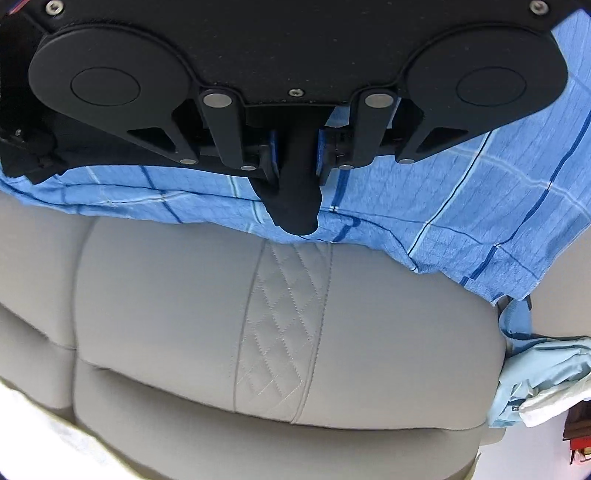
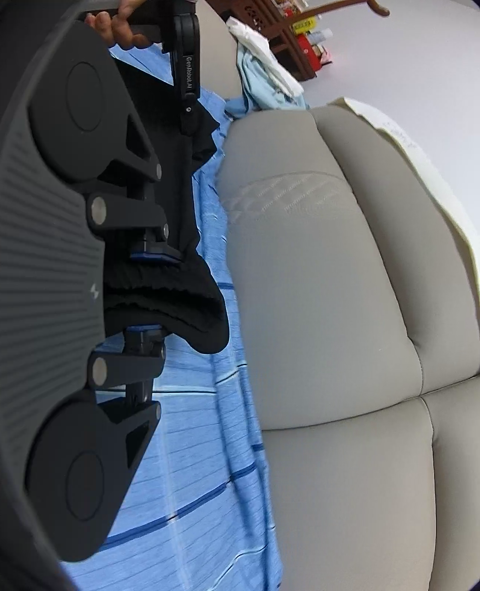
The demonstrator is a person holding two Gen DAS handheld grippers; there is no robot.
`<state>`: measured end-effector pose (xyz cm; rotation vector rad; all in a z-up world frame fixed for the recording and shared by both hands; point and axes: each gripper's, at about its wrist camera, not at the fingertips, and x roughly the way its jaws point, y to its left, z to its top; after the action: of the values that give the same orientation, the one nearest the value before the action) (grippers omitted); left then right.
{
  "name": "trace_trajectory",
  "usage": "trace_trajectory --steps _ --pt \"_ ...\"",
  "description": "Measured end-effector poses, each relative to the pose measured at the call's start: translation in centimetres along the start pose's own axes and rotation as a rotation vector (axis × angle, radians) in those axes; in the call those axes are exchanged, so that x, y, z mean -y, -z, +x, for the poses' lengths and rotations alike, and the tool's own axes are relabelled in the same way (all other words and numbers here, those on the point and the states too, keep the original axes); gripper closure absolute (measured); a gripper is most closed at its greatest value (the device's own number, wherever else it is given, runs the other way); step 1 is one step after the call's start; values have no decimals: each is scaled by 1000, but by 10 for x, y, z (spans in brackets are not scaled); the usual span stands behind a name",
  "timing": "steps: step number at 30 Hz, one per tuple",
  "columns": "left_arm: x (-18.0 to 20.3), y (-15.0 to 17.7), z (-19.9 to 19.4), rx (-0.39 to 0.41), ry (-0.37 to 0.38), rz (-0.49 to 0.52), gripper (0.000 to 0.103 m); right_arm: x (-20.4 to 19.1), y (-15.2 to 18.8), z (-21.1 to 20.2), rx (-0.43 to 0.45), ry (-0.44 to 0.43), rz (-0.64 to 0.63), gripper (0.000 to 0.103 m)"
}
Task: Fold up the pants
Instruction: 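Release the trousers and smooth the folded stack with both open grippers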
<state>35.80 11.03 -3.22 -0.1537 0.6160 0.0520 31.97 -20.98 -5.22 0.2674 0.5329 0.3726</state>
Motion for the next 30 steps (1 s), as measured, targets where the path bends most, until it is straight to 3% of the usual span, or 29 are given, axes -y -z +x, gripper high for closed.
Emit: trace_trajectory --steps 4,10,13,14,15,23,27,30 --pt "4 3 22 -27 -42 35 84 1 -4 24 -40 35 -31 68" --pt "-2 12 30 -43 -41 40 79 9 4 34 -70 54 -29 63" --pt "-1 13 32 -59 -55 48 72 11 6 36 -81 73 -18 53" --pt "0 13 32 -61 -60 52 70 12 6 36 -84 85 -8 38" --pt "0 13 30 -60 -67 57 67 12 5 35 -89 91 2 29" --pt "7 17 -17 -35 -46 100 41 -8 11 -13 -52 131 -141 13" --pt "6 30 -55 -1 -30 122 21 -26 22 -44 -17 149 -202 8" --pt "8 43 -80 26 -39 146 18 -43 32 -64 20 174 -235 7"
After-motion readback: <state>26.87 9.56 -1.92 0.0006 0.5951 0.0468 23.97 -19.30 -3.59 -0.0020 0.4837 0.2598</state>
